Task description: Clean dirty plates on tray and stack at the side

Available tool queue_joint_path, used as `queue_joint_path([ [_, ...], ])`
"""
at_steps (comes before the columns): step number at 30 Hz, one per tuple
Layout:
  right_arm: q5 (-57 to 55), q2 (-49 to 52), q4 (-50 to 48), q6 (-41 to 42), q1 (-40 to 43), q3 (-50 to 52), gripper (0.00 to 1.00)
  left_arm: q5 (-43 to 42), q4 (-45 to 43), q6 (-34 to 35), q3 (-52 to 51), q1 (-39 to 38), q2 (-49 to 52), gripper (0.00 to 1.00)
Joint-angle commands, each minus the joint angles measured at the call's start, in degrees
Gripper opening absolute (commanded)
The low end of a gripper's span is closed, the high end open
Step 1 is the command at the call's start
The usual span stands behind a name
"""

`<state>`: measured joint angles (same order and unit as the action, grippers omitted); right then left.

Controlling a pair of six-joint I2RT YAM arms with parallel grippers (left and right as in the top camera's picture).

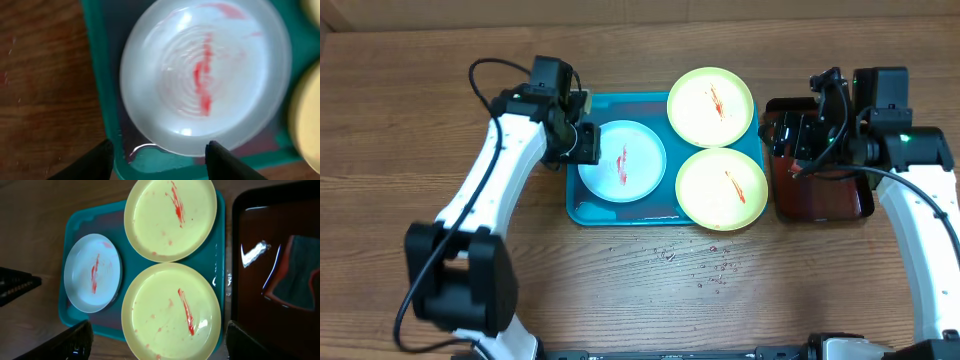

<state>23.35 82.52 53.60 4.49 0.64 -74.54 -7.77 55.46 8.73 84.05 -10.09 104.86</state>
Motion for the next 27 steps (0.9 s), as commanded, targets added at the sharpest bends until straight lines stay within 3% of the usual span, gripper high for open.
queue_joint_path([
  [1,-0.55,-0.09,-0.13,-0.04,-0.26,-1.55,0.85,5.77,-0.79,8.41,1.20,0.35,4.31,0.59],
  [15,-1.46,-0.09,-0.07,-0.07,-0.26,-1.55,0.83,4.55,-5.88,7.96,1.20,0.02,15.56,0.42],
  [21,-1.46,-0.09,0.09,-0.07,-0.26,-1.55,0.80,4.63,-9.25,7.98,1.20,-0.07,15.63,0.15],
  [27,-4.46,-0.09,0.13,0.00,-0.26,-1.55,0.80,4.74,-12.46,8.02,1.18,-0.09,15.74,0.16],
])
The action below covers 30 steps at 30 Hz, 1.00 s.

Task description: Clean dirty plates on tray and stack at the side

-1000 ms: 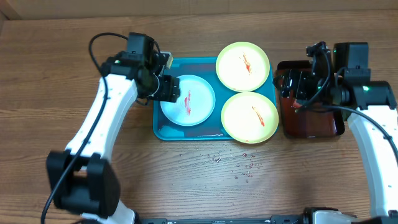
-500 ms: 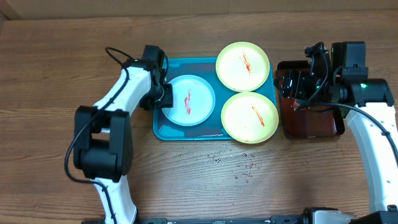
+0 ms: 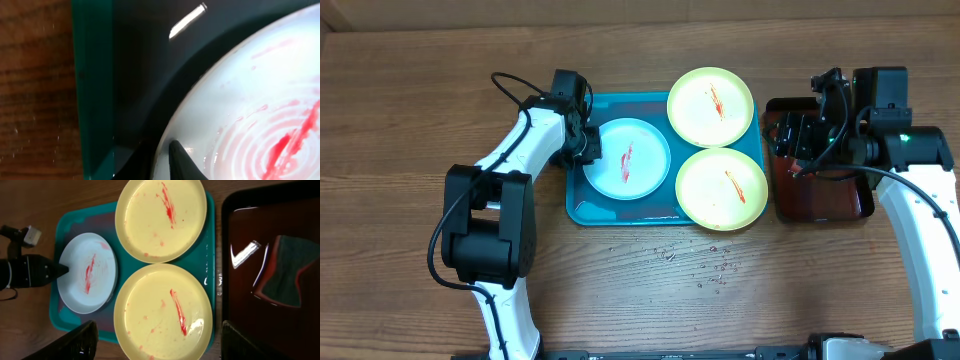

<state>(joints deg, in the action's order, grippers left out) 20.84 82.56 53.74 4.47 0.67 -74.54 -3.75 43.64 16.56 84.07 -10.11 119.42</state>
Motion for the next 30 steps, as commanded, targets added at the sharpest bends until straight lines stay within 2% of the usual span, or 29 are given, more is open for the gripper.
queue_joint_path([
  [1,-1.95,-0.13,0.00,0.02,-0.28,-1.55,0.80,0.72,-0.79,0.20,1.16,-0.11,1.20,0.16],
  [2,-1.95,-0.13,-0.02,0.02,-0.28,-1.55,0.80,0.72,-0.83,0.17,1.16,-0.13,1.22,0.15],
  [4,-1.92,-0.13,0.02,0.20,-0.28,-1.55,0.80,0.74,-0.83,0.15,1.05,-0.15,1.22,0.04],
  [9,-1.92,-0.13,0.92,0.15,-0.28,-1.55,0.80,0.70,-0.85,-3.41,0.90,-0.15,1.22,0.04],
  [10,-1.92,-0.13,1.07,0.15,-0.28,-1.55,0.79,0.70,-0.85,-4.42,0.90,-0.15,1.22,0.07],
  [13,-1.92,-0.13,1.25,0.02,-0.28,-1.55,0.80,0.72,-1.14,-7.65,0.90,-0.15,1.22,0.29],
  [14,-1.92,-0.13,1.27,-0.02,-0.28,-1.55,0.79,0.72,-1.51,-8.68,0.87,-0.15,1.22,0.34],
  [15,-1.92,-0.13,1.27,-0.04,-0.28,-1.55,0.79,0.70,-1.86,-9.44,0.87,-0.15,1.22,0.34],
  [18,-1.92,-0.13,1.29,-0.04,-0.28,-1.55,0.79,-0.48,-3.02,-11.72,0.87,-0.15,1.22,0.25],
  [19,-1.95,-0.13,1.29,-0.02,-0.28,-1.55,0.79,-1.05,-3.45,-12.55,0.79,-0.15,1.22,0.19],
  [20,-1.95,-0.13,1.29,-0.02,-0.28,-1.55,0.78,-1.18,-3.82,-12.81,0.76,-0.15,1.22,0.07],
  [21,-1.92,-0.13,1.29,-0.02,-0.28,-1.55,0.78,-1.18,-4.13,-12.79,0.72,-0.15,1.22,0.04],
  [30,-1.95,-0.13,2.58,0.20,-0.28,-1.55,0.74,-1.16,-2.23,-10.60,0.61,-0.04,1.22,0.04],
])
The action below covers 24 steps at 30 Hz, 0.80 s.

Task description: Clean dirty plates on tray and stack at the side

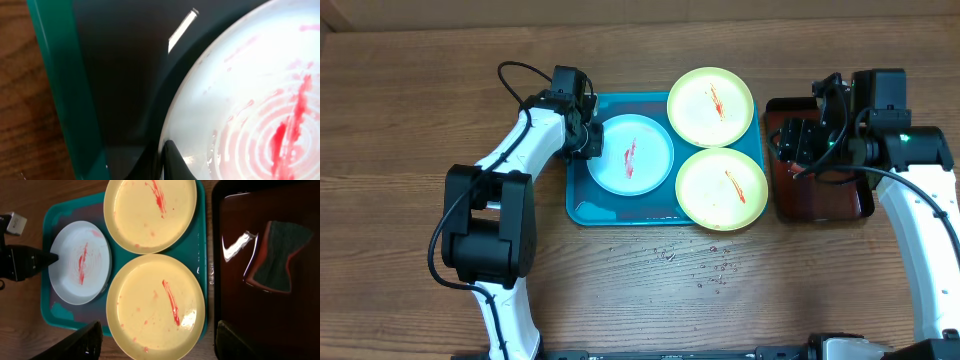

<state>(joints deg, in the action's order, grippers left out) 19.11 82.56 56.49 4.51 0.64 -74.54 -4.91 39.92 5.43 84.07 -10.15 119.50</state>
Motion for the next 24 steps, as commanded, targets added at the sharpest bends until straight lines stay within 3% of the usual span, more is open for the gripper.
queue_joint_path([
  [1,-0.22,-0.13,-0.20,0.15,-0.26,-1.55,0.73,0.00,2.45,2.14,0.61,0.04,1.14,0.04],
  [6,-1.14,-0.13,-0.50,1.31,-0.26,-1.55,0.72,0.02,5.33,6.08,0.61,0.04,1.14,0.04],
  [14,-16.81,-0.04,-3.69,13.79,0.17,-1.55,0.67,0.90,5.42,7.08,0.61,0.04,1.14,0.04],
  [16,-16.46,0.46,-3.91,15.10,1.07,-1.68,0.62,0.90,5.33,7.08,0.61,0.04,1.14,0.04],
  [24,-9.16,8.68,0.74,13.55,4.22,-9.25,0.61,0.90,4.24,7.04,0.61,0.04,1.14,0.04],
])
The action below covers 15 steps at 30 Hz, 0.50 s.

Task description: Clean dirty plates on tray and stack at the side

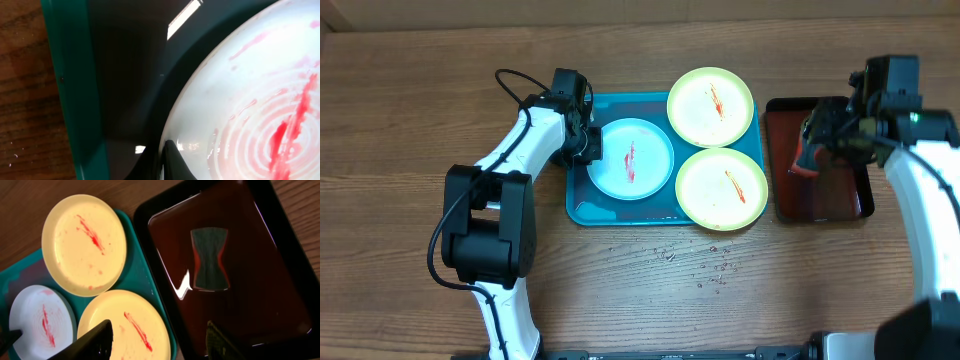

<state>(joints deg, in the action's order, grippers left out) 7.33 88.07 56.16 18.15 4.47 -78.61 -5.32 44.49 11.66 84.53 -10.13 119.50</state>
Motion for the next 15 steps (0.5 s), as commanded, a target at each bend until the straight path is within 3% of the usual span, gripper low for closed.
queue_joint_path([
  [1,3.06,6.49,4.22,-0.81,0.39,-10.51,0.61,1.31,-0.35,0.81,0.15,0.02,1.14,0.05],
  [7,1.01,19.56,17.42,-3.61,0.39,-30.86,0.61,1.29,0.35,0.81,0.15,0.02,1.14,0.04],
  [15,-6.23,28.35,18.60,-1.42,0.66,-32.74,0.50,1.29,0.02,0.81,0.15,0.02,1.14,0.04],
])
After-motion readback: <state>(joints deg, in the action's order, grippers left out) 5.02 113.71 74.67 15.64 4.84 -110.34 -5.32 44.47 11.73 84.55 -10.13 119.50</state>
